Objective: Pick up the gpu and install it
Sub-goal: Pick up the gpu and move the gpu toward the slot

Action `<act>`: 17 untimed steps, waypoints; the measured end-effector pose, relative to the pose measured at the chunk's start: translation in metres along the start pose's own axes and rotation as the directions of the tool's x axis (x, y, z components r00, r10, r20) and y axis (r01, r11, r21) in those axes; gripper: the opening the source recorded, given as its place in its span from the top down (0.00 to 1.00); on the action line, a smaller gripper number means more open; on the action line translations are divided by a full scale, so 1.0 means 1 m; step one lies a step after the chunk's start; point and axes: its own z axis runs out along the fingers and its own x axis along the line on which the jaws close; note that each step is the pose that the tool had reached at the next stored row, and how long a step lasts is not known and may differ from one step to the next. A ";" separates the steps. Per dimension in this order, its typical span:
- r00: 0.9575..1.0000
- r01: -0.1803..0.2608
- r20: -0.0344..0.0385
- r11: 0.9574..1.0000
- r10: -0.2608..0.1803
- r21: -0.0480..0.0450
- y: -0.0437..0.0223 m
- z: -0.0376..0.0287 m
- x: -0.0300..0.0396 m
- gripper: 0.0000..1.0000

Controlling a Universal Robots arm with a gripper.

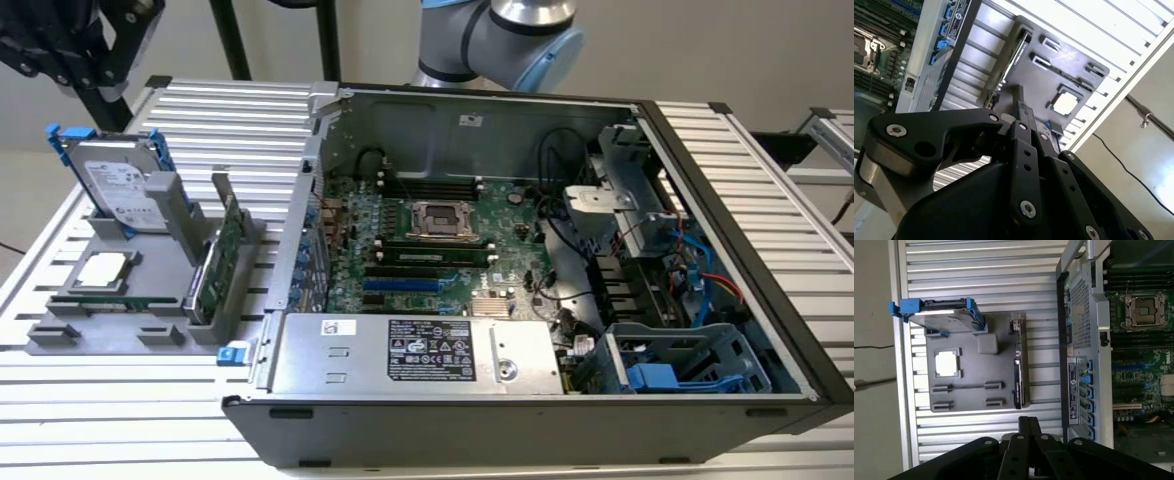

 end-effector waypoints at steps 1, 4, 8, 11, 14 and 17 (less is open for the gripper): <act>1.000 0.000 0.000 1.000 0.000 0.000 -0.0011 -0.0001 -0.0001 1.00; 1.000 0.000 0.000 1.000 0.000 0.000 -0.0042 -0.0002 -0.0004 1.00; 1.000 0.000 0.000 1.000 0.000 0.000 -0.0071 -0.0004 -0.0005 1.00; 1.000 0.000 0.000 1.000 0.000 0.000 -0.0081 -0.0004 -0.0006 1.00; 1.000 0.000 0.000 1.000 0.000 0.000 -0.0085 -0.0004 -0.0006 1.00; 1.000 0.000 0.000 1.000 0.000 0.000 -0.0088 -0.0004 0.0002 1.00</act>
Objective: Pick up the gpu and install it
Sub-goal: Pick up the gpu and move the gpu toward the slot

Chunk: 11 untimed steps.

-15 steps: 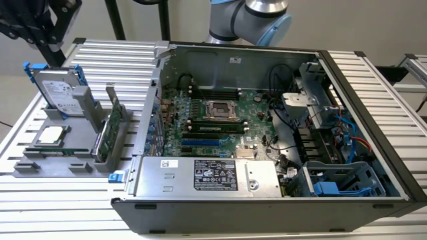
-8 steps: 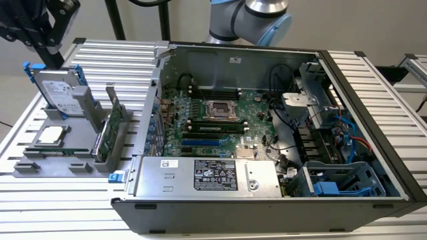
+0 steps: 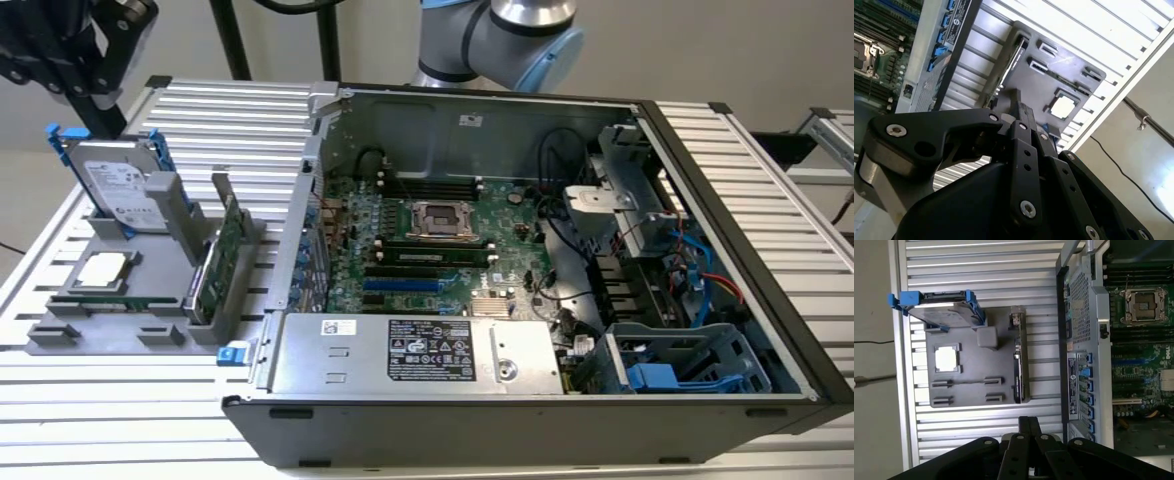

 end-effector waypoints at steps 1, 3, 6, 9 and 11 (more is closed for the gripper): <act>1.000 0.000 0.000 1.000 0.000 0.000 0.0000 0.0000 0.0006 1.00; 1.000 0.000 0.000 1.000 0.000 0.000 -0.0001 0.0000 0.0023 1.00; 1.000 0.000 0.000 1.000 0.000 0.000 -0.0002 -0.0001 0.0040 1.00; 1.000 0.000 0.000 1.000 0.000 0.000 -0.0003 -0.0001 0.0047 1.00; 1.000 0.000 0.000 1.000 0.000 0.000 -0.0003 -0.0001 0.0048 1.00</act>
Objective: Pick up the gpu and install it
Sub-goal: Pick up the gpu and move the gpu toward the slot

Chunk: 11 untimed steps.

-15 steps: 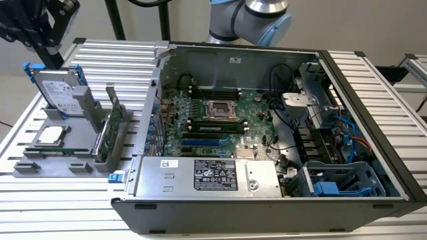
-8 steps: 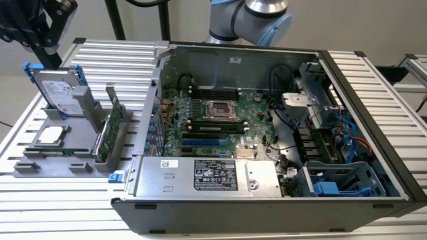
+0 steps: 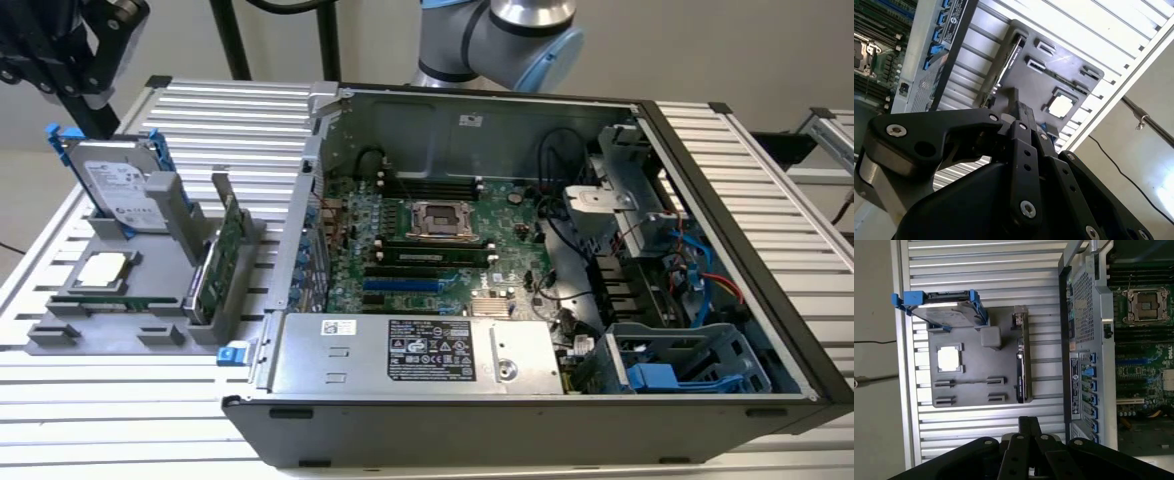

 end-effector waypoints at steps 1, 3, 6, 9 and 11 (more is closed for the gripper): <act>1.000 0.000 0.000 1.000 0.000 0.000 0.0000 0.0000 0.0000 1.00; 1.000 0.000 0.000 1.000 0.000 0.000 0.0000 0.0000 0.0001 1.00; 1.000 0.000 0.000 1.000 0.000 0.000 0.0000 0.0000 0.0002 1.00; 1.000 0.000 0.000 1.000 0.000 0.000 0.0000 0.0000 0.0003 0.00; 1.000 0.000 0.000 1.000 0.000 0.000 0.0000 0.0000 0.0004 0.00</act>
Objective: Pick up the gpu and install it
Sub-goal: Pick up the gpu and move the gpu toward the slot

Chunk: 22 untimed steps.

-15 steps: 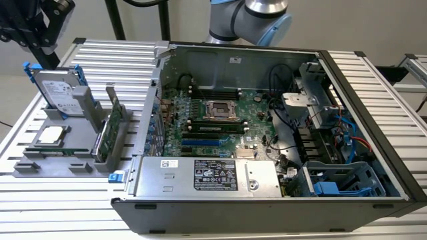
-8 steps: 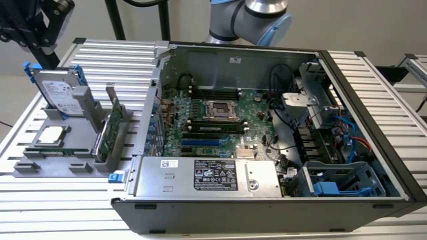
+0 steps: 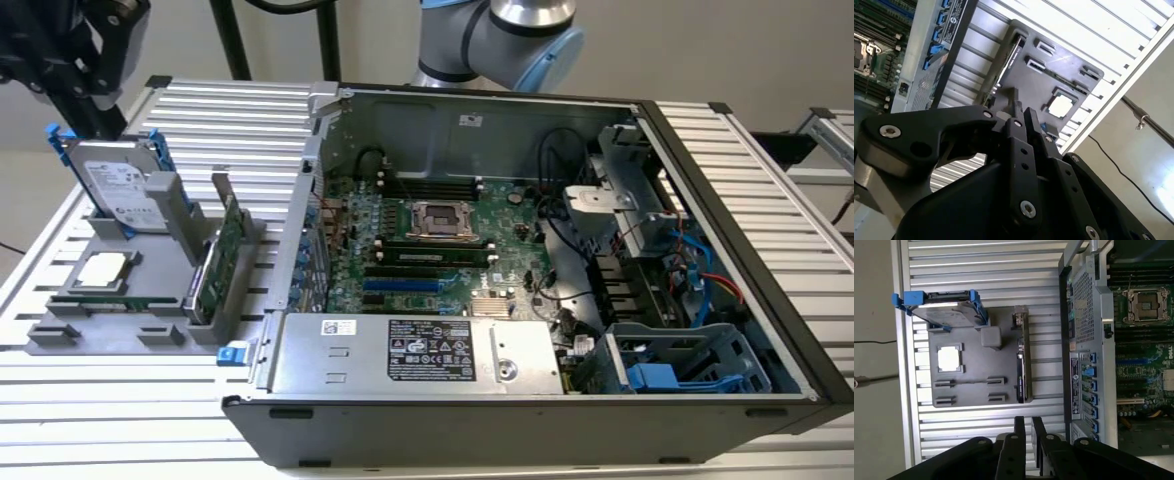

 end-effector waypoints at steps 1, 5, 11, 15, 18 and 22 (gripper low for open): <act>1.000 0.000 0.000 1.000 0.000 0.000 0.0000 0.0000 0.0000 0.00; 1.000 0.000 0.000 1.000 0.000 0.000 0.0000 0.0000 0.0004 0.00; 1.000 0.000 0.000 1.000 0.000 0.000 -0.0001 0.0008 0.0006 0.00; 1.000 0.000 0.000 1.000 0.000 0.000 -0.0002 0.0038 0.0006 0.00; 1.000 0.000 0.000 1.000 0.000 0.000 -0.0003 0.0068 0.0007 0.00; 1.000 0.000 0.000 1.000 0.000 0.000 0.0009 0.0088 0.0009 0.00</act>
